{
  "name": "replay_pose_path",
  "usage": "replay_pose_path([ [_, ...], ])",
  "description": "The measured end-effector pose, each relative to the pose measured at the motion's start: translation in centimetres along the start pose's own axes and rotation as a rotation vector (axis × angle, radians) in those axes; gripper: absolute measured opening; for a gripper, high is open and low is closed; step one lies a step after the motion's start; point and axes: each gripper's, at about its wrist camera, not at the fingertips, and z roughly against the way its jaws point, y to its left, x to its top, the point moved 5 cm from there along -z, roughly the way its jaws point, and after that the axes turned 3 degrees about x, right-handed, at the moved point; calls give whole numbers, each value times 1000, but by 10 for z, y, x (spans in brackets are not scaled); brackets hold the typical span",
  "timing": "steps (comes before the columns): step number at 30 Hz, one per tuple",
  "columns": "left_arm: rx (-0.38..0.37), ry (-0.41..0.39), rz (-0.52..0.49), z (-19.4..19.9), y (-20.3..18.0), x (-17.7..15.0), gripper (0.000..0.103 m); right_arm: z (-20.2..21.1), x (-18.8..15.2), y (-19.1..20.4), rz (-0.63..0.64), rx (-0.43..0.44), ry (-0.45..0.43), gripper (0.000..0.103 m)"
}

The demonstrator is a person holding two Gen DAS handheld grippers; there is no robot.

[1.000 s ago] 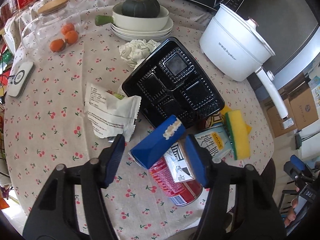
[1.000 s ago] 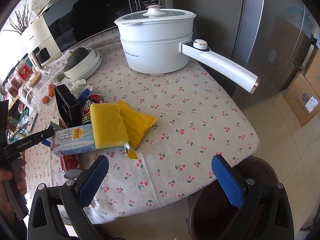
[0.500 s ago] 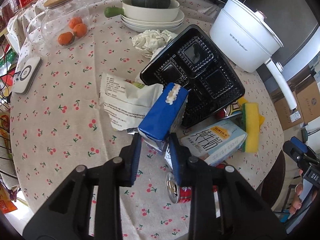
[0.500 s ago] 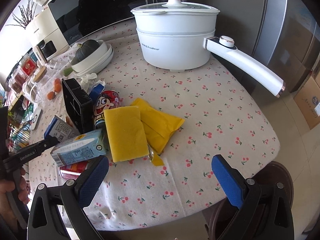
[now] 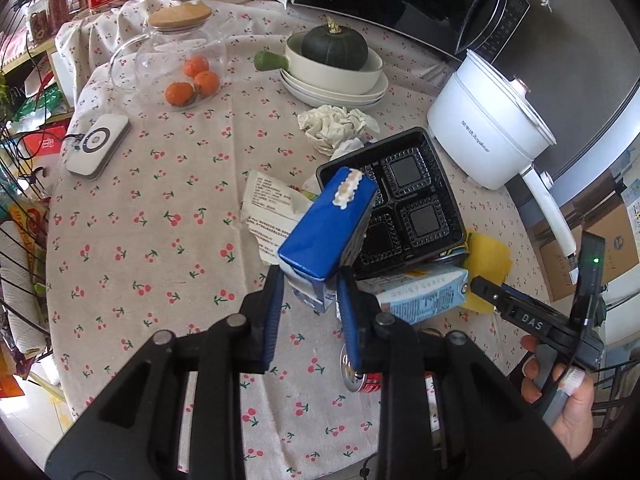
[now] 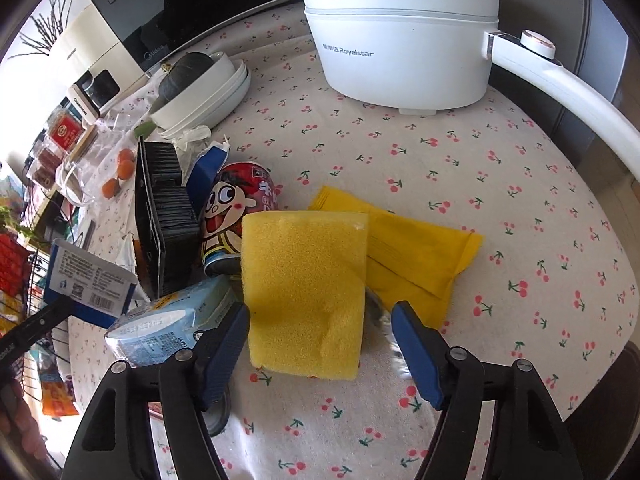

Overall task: Collect trash
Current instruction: 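Carry the blue box and yellow sponge over the brown bin with both tools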

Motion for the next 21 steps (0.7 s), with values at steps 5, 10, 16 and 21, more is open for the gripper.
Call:
replay_pose_path([
  [5, -5, -32, 10, 13, 2, -2, 29, -4, -1, 4, 14, 1, -5, 55],
  [10, -16, -73, 33, 26, 4, -1, 29, 16, 1, 10, 50, 16, -50, 29],
  [16, -21, -80, 64, 30, 5, -3, 29, 37, -2, 5, 57, 44, -69, 22],
  [21, -14, -56, 54, 23, 2, -7, 29, 47, -2, -16, -38, 74, -78, 60],
])
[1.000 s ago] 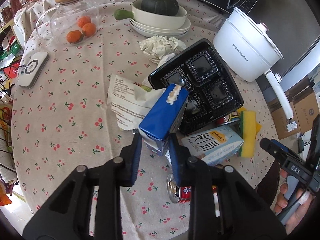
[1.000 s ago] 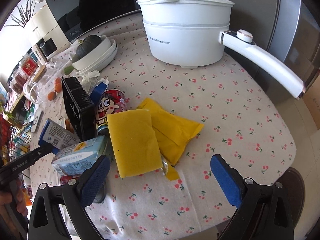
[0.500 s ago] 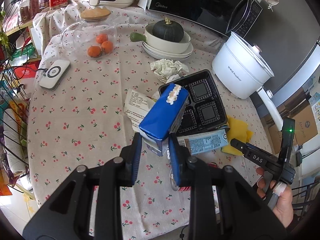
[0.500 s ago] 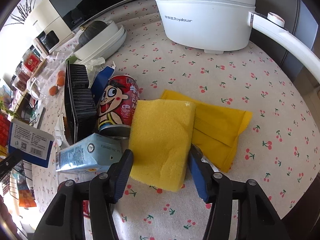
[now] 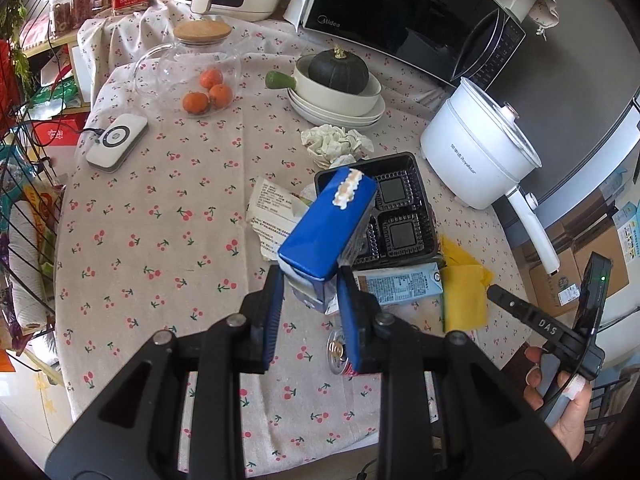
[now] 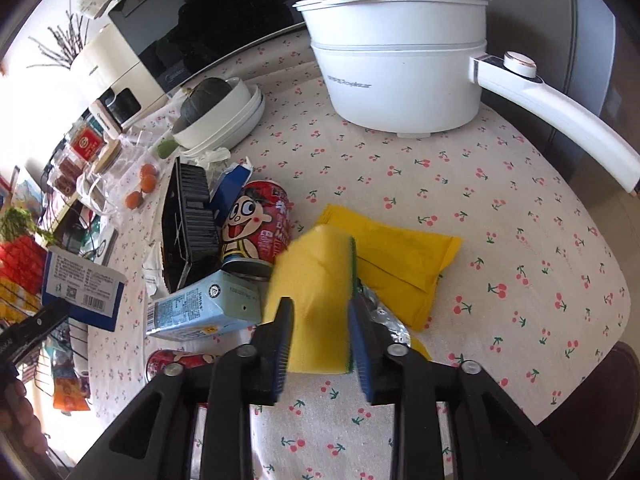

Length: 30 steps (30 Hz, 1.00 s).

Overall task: Collect trash
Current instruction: 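Carry the blue box and yellow sponge over the brown bin with both tools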

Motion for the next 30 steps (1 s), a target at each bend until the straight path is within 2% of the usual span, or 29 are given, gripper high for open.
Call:
replay_pose_path([
  [1, 6, 2, -8, -2, -1, 0, 29, 2, 1, -4, -23, 4, -8, 72],
  [4, 13, 9, -16, -5, -2, -1, 29, -1, 4, -7, -45, 19, 1, 72],
  [10, 20, 13, -27, -5, -1, -4, 29, -25, -1, 6, 22, -44, 45, 72],
  [13, 27, 10, -29, -3, 1, -4, 29, -40, -10, 16, 108, -123, 81, 72],
  [14, 28, 7, -27, -2, 2, -4, 29, -44, -12, 18, 138, -156, 92, 71],
  [16, 24, -1, -17, 1, 4, -4, 29, -50, -18, 20, 178, -208, 111, 59],
  [17, 19, -7, -11, 4, 5, -3, 29, -48, -18, 20, 177, -207, 102, 57],
  [24, -53, -52, -41, 27, -16, -6, 29, 4, -15, 11, 122, -144, 42, 55],
  [30, -144, -28, -125, 29, -65, -20, 29, 64, -30, -29, 84, -165, 7, 55],
])
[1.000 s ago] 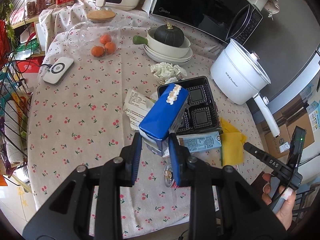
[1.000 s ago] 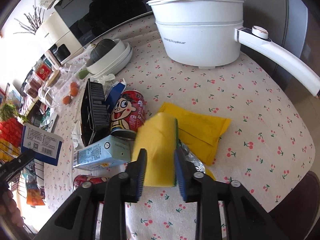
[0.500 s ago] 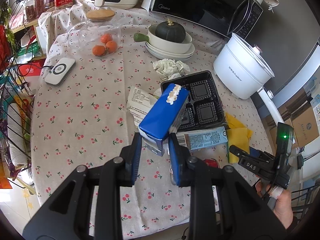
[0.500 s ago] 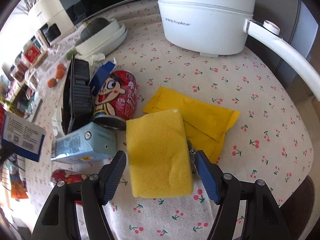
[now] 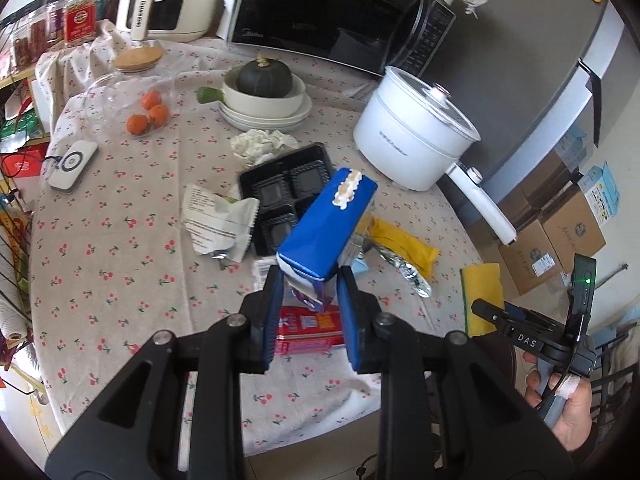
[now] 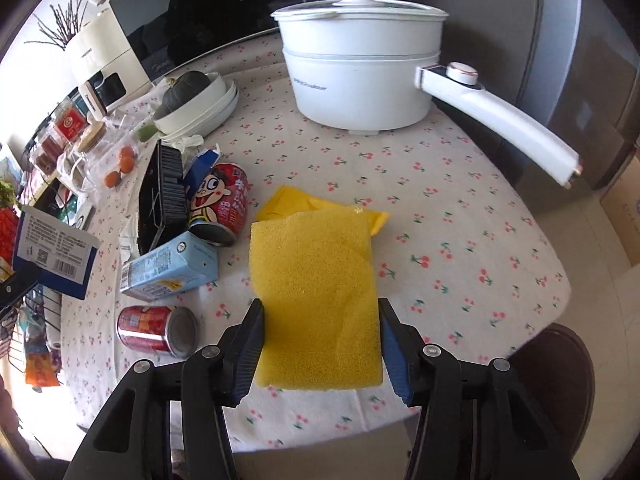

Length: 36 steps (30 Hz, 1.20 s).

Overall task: Collect trash
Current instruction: 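Carry the blue box and yellow sponge over the brown bin with both tools, then open the left tool and right tool to drop both items into the bin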

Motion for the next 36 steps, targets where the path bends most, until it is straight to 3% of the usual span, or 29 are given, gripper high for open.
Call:
replay_pose_path([
  [5, -79, 71, -96, -20, -60, -20, 29, 37, -36, -61, -69, -53, -16, 55],
  [13, -137, 156, -290, -42, -144, -65, 29, 76, -96, -151, -231, -104, -10, 55],
  [27, -249, 296, -548, -90, -258, -152, 30, 96, -149, -219, -324, -184, 17, 56],
  [29, -249, 317, -565, -98, -264, -157, 40, 94, -152, -225, -329, -192, 26, 56],
  [31, -213, 309, -556, -102, -264, -156, 73, 93, -155, -231, -337, -194, 31, 56],
  [36, -150, 264, -542, -98, -253, -143, 79, 92, -158, -237, -344, -189, 37, 56],
])
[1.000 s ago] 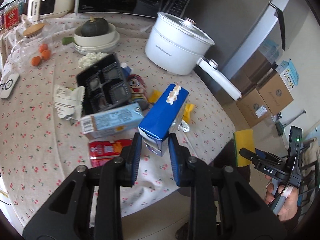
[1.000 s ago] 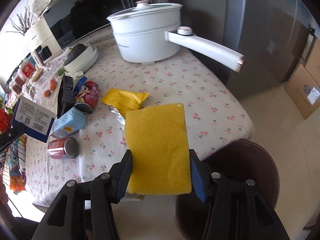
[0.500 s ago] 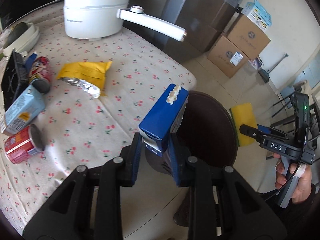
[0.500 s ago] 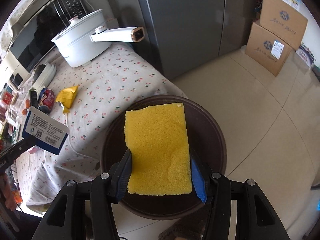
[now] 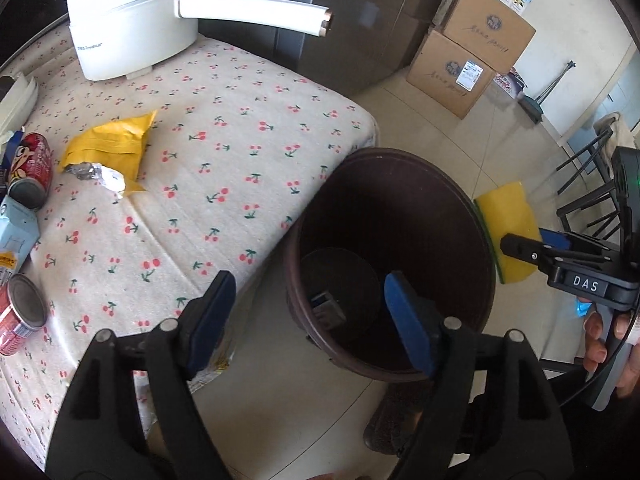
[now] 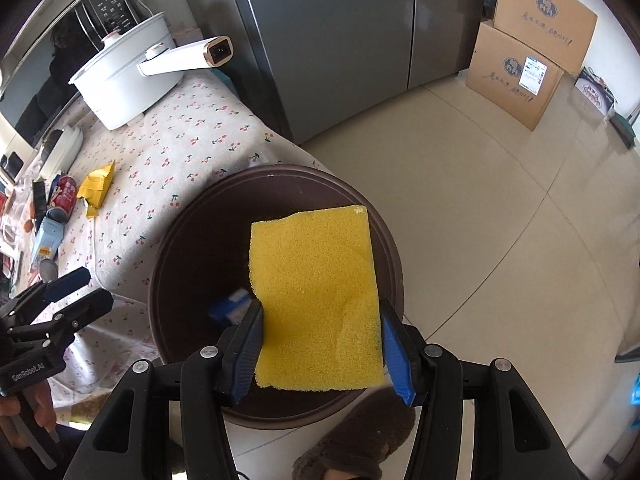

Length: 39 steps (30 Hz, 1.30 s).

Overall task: Collect trash
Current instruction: 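Open the left tool and right tool to drop both items into the bin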

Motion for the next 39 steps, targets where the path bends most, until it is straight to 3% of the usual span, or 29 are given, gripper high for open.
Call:
replay_pose_path([
  [3, 31, -29, 23, 10, 13, -2, 84, -2, 0, -1, 3, 2, 6, 56],
  [17, 85, -62, 105, 45, 74, -19, 90, -14, 9, 40, 46, 18, 18, 59],
  [18, 92, -69, 114, 49, 79, -21, 92, -15, 11, 44, 42, 22, 13, 61],
  [20, 105, -81, 133, 56, 91, -24, 94, -17, 15, 53, 42, 30, 13, 76],
  [22, 117, -89, 153, 62, 102, -26, 95, -19, 18, 63, 51, 30, 9, 84],
  [39, 204, -91, 383, 101, 214, -63, 96, -31, 31, 167, 224, 67, 30, 84],
])
